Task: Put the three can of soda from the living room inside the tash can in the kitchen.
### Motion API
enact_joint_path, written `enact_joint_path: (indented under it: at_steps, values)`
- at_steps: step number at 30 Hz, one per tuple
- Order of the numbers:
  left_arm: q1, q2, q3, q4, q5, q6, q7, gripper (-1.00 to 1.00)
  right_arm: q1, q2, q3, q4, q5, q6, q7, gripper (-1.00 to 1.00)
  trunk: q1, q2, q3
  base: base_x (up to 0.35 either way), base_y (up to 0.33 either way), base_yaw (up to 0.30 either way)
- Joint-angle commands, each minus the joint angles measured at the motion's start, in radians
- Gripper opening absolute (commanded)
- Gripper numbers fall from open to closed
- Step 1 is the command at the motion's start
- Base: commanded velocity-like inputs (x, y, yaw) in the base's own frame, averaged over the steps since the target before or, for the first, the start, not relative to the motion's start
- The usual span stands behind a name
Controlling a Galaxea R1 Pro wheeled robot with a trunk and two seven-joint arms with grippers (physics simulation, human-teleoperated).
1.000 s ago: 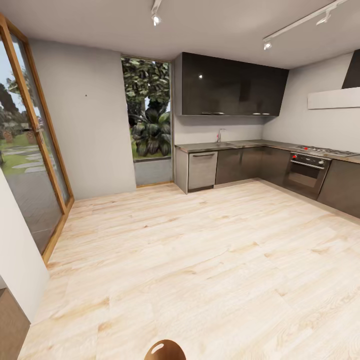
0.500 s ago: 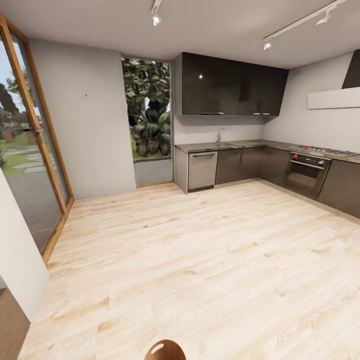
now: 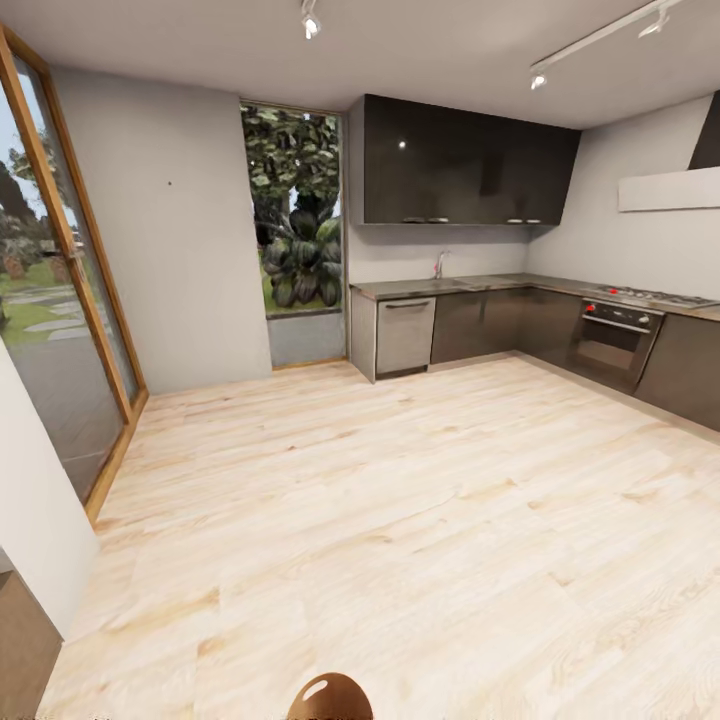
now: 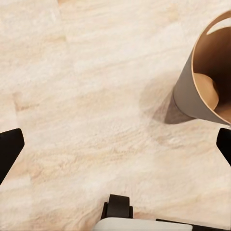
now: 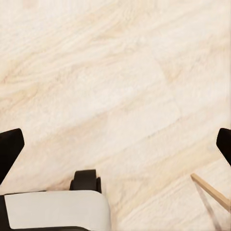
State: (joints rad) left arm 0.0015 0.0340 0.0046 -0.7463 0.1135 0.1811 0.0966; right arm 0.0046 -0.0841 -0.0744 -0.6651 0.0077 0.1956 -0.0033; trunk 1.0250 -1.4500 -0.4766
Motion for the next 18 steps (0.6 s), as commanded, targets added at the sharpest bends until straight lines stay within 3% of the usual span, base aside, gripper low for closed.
enact_joint_path:
  at_steps: [1,8,14,18]
  values:
    - [0.0,0.0,0.0,0.001,0.0,0.0,0.001,1.0,0.0,-0.001,-0.001,-0.009,0.0,0.002,0.0,1.0,0.0,0.0,-0.002,0.0,0.0,0.0]
    - [0.0,-0.007,-0.005,0.003,-0.001,0.001,0.005,1.0,0.0,-0.001,-0.003,-0.104,0.0,0.016,0.002,1.0,0.0,0.0,-0.013,0.0,0.0,0.0]
    - [0.0,-0.011,-0.002,0.002,0.0,0.003,0.005,1.0,0.0,-0.001,0.001,-0.258,0.0,0.049,0.007,1.0,0.0,0.0,-0.023,0.0,0.0,0.0]
    - [0.0,-0.012,-0.001,-0.003,0.001,0.009,0.002,1.0,0.0,0.0,0.003,-0.289,0.0,0.078,0.008,1.0,0.0,0.0,-0.029,0.0,0.0,0.0]
